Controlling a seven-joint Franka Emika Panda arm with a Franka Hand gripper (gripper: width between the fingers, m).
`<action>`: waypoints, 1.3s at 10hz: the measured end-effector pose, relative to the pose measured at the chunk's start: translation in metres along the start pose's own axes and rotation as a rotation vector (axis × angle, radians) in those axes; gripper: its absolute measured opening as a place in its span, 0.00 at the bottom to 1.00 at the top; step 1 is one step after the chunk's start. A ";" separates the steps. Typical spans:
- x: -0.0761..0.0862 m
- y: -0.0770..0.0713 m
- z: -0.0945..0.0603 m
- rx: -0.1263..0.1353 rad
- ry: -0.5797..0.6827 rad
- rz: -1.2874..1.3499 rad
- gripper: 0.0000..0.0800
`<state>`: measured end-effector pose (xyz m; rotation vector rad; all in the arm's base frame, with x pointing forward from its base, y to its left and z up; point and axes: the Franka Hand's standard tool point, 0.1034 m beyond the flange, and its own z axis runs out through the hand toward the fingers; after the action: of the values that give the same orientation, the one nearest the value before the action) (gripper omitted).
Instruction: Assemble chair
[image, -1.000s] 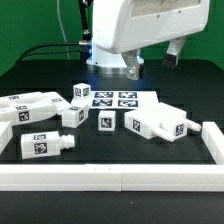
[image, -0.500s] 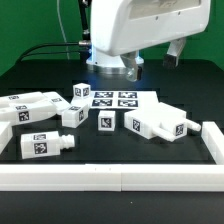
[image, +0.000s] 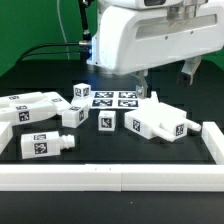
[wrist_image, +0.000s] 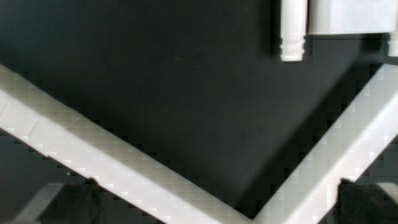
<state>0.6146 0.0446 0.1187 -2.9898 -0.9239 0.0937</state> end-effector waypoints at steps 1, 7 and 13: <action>0.000 0.000 0.000 0.000 -0.001 0.000 0.81; 0.009 -0.020 0.027 -0.008 -0.099 0.136 0.81; -0.005 -0.034 0.047 0.086 -0.444 0.135 0.81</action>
Offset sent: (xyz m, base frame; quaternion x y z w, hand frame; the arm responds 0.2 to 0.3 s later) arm 0.0132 -0.0120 -0.0308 -0.0508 -0.1087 0.0248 0.9925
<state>0.5882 0.0691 0.0730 -2.9978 -0.7105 0.8031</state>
